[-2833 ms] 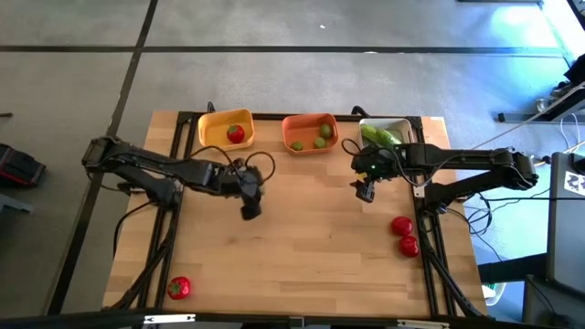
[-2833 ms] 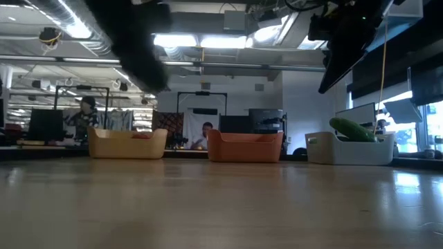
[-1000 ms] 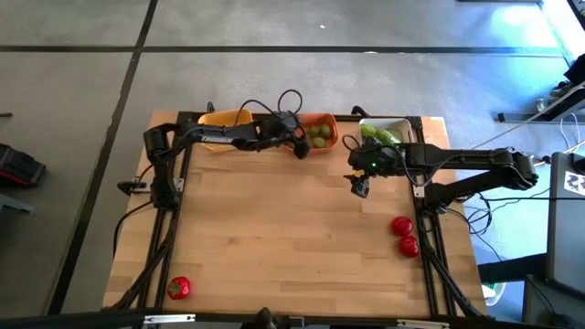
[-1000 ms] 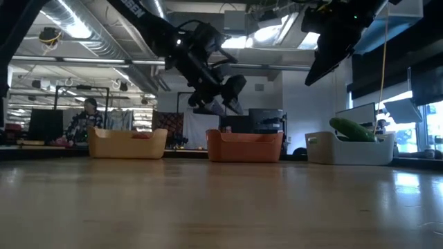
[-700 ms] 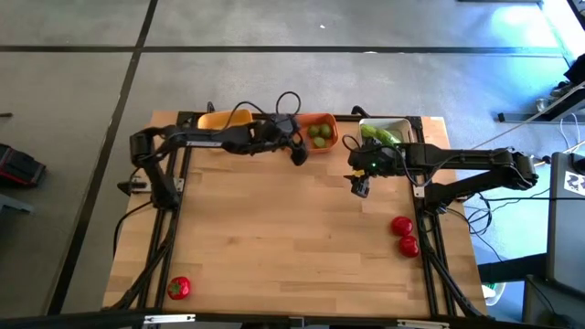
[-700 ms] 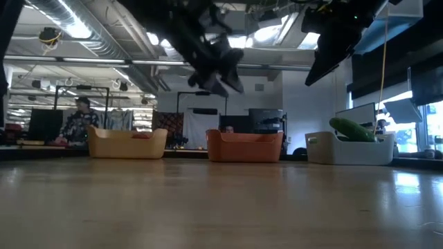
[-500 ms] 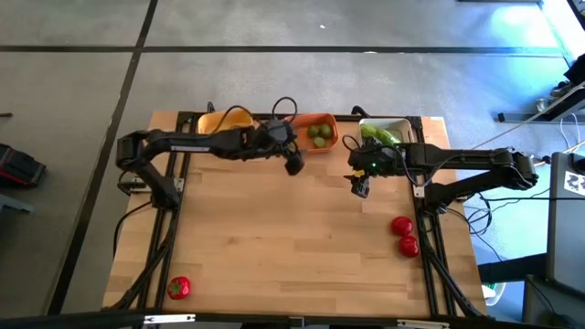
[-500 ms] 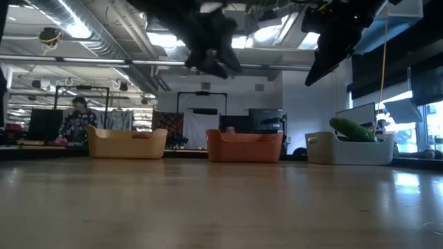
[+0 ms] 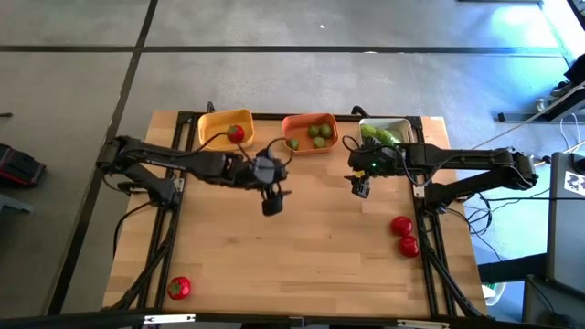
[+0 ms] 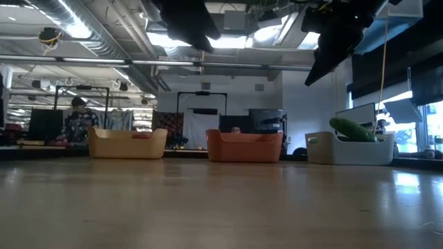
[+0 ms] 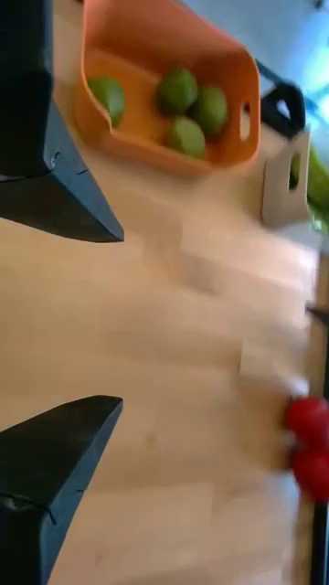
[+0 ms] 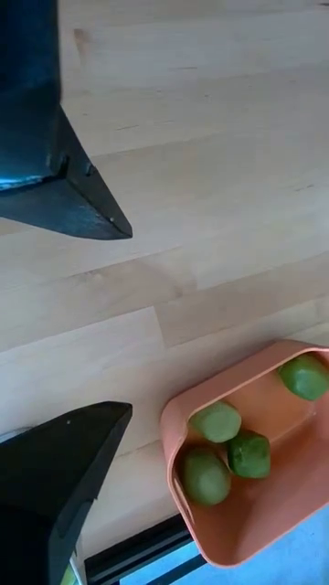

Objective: Sort produce into baskets
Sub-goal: Put the bottom left tomato into the yellow bin, then put the top tomato into the yellow bin

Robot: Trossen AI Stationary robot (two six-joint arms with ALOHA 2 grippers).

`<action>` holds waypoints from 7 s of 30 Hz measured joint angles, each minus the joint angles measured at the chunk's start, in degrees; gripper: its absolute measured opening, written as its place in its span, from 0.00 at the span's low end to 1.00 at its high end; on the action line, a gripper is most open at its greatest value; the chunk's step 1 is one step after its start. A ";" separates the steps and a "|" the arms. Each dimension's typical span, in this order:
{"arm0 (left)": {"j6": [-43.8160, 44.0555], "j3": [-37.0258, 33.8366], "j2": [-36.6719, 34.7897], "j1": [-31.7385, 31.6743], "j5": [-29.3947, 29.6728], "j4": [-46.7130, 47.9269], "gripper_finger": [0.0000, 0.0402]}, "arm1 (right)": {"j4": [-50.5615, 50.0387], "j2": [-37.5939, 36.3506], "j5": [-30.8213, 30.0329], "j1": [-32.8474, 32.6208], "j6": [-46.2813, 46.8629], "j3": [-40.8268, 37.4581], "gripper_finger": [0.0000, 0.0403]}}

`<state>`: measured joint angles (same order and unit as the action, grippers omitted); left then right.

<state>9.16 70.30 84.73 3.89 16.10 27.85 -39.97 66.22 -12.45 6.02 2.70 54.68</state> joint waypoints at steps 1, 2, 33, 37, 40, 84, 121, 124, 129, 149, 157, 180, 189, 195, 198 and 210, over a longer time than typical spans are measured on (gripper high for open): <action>0.44 0.00 -0.04 1.03 0.00 0.26 0.71 | 0.00 0.00 0.00 0.00 0.00 0.00 0.72; 1.05 0.00 -0.08 2.02 0.00 0.64 0.71 | 0.00 0.00 0.00 0.00 0.00 0.00 0.72; 51.28 -0.84 0.02 32.49 -15.53 33.75 0.71 | -0.33 0.00 0.03 0.00 0.42 0.00 0.72; 57.63 -2.83 0.07 35.16 -19.74 33.66 0.71 | -0.41 0.00 0.02 0.00 0.52 0.00 0.72; 64.22 -3.70 0.07 37.43 -23.05 33.50 0.71 | -0.37 0.00 0.04 0.00 0.50 0.00 0.72; 91.46 -4.48 8.14 50.80 -33.62 29.16 0.99 | 0.96 0.00 -0.46 0.00 -6.51 0.00 0.72; 80.65 -4.48 21.61 53.83 -43.01 30.19 0.88 | 2.56 -0.02 0.02 0.00 -7.50 0.01 0.72; 80.61 -4.48 21.59 53.84 -42.71 30.18 0.76 | 2.51 -0.02 0.02 0.00 -7.50 0.02 0.72; 78.80 -4.48 21.58 53.43 -42.56 30.19 0.63 | 2.02 -0.02 0.03 0.00 -6.78 0.02 0.72; 74.11 -4.37 4.14 39.50 -12.94 44.25 0.66 | 0.87 -0.02 0.09 0.00 -2.32 0.02 0.72; 68.85 -4.37 -5.62 27.59 6.23 49.56 0.67 | 0.57 -0.02 0.08 0.00 -0.79 0.02 0.72; 39.49 -24.77 -15.61 -17.14 23.30 29.08 0.68 | -0.45 0.00 -1.05 0.00 6.08 0.02 0.72; 22.16 -27.82 -15.54 -30.49 22.08 10.98 0.68 | -0.44 0.00 -1.05 0.00 6.12 0.02 0.72; 18.93 -27.85 -13.82 -34.58 21.90 10.38 0.68 | -0.42 0.00 -1.20 0.00 5.88 0.02 0.72; 17.37 -27.85 -12.41 -35.97 21.94 9.88 0.71 | -0.42 0.00 -1.55 0.00 5.86 0.02 0.72; 16.73 -27.87 -10.34 -36.86 21.83 8.99 0.90 | -0.62 0.00 -2.60 0.00 5.84 0.02 0.72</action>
<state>25.89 42.44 74.39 -32.97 37.93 36.83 -40.58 66.22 -15.05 6.02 8.54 54.70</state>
